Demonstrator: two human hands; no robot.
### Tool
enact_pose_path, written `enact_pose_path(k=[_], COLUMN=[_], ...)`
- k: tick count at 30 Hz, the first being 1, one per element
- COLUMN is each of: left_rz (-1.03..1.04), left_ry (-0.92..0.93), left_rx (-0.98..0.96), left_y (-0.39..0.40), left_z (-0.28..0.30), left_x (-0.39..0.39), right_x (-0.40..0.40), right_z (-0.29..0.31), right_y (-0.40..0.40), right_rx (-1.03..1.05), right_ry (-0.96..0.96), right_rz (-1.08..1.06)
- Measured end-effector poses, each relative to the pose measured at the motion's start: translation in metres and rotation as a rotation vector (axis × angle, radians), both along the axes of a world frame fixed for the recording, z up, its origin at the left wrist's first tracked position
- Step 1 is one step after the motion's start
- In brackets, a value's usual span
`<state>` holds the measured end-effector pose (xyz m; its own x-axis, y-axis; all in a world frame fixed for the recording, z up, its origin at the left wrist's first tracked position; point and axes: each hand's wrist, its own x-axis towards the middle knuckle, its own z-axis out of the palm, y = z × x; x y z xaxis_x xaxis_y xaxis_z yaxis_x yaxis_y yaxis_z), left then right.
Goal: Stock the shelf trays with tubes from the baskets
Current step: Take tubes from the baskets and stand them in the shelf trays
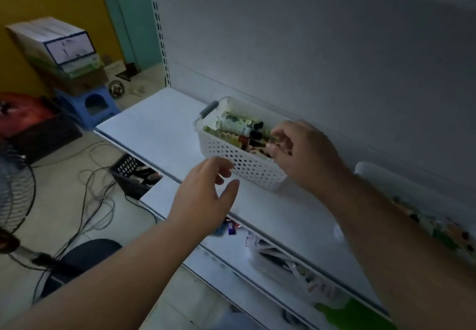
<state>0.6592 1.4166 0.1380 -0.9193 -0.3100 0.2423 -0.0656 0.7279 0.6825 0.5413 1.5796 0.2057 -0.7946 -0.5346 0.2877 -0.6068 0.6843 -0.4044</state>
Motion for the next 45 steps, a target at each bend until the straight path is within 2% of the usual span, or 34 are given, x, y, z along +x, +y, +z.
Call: enact_pose_path(k=[4,8,10,14,16,18,22,24,28,31,34,37,40,45], left_rz=[-0.007,0.004,-0.034,-0.2,-0.275,-0.321,-0.433,-0.528,-0.645,-0.664,-0.679,-0.738,-0.787,-0.695], left_ry=[0.038,0.069,0.076,0.108,0.137,0.164,0.095,0.028,-0.036,-0.16,-0.109,-0.083,-0.047,0.12], left_rx=[-0.005,0.017,0.021,-0.007,-0.017,-0.024,-0.091,-0.171,-0.399,-0.614,-0.761,-0.812,-0.598,0.061], left_y=[-0.026,-0.056,-0.07,-0.099,-0.112,-0.121,-0.127,-0.121,-0.102,-0.093,-0.088,-0.088,-0.092,-0.079], left_z=[0.011,0.021,0.024,0.028,0.03,0.032,0.029,0.033,0.033,0.024,0.019,0.022,0.036,0.06], left_x=[-0.018,-0.04,-0.052,-0.078,-0.091,-0.104,-0.137,-0.155,-0.2,-0.221,-0.227,-0.228,-0.213,-0.143], right_x=[-0.054,-0.082,-0.087,-0.082,-0.081,-0.076,-0.044,-0.029,-0.023,-0.019,-0.012,-0.004,0.003,0.021], right_z=[-0.005,-0.018,-0.023,-0.015,-0.009,-0.001,0.007,0.007,0.002,-0.003,-0.008,-0.01,-0.006,-0.002], right_y=[-0.055,-0.103,-0.117,-0.136,-0.129,-0.11,-0.078,-0.072,-0.077,-0.082,-0.081,-0.077,-0.069,-0.044], right_rx=[0.119,0.55,0.687,0.772,0.648,0.357,-0.7,-0.951,-1.031,-1.059,-1.069,-1.113,-1.162,-1.184], right_ry=[-0.044,-0.081,-0.061,-0.159,-0.254,-0.366,-0.879,-0.935,-0.855,-0.821,-0.801,-0.784,-0.743,-0.661], right_rz=[0.045,0.112,0.073,-0.035,-0.1,-0.213,-0.349,-0.35,-0.42,-0.481,-0.507,-0.513,-0.507,-0.543])
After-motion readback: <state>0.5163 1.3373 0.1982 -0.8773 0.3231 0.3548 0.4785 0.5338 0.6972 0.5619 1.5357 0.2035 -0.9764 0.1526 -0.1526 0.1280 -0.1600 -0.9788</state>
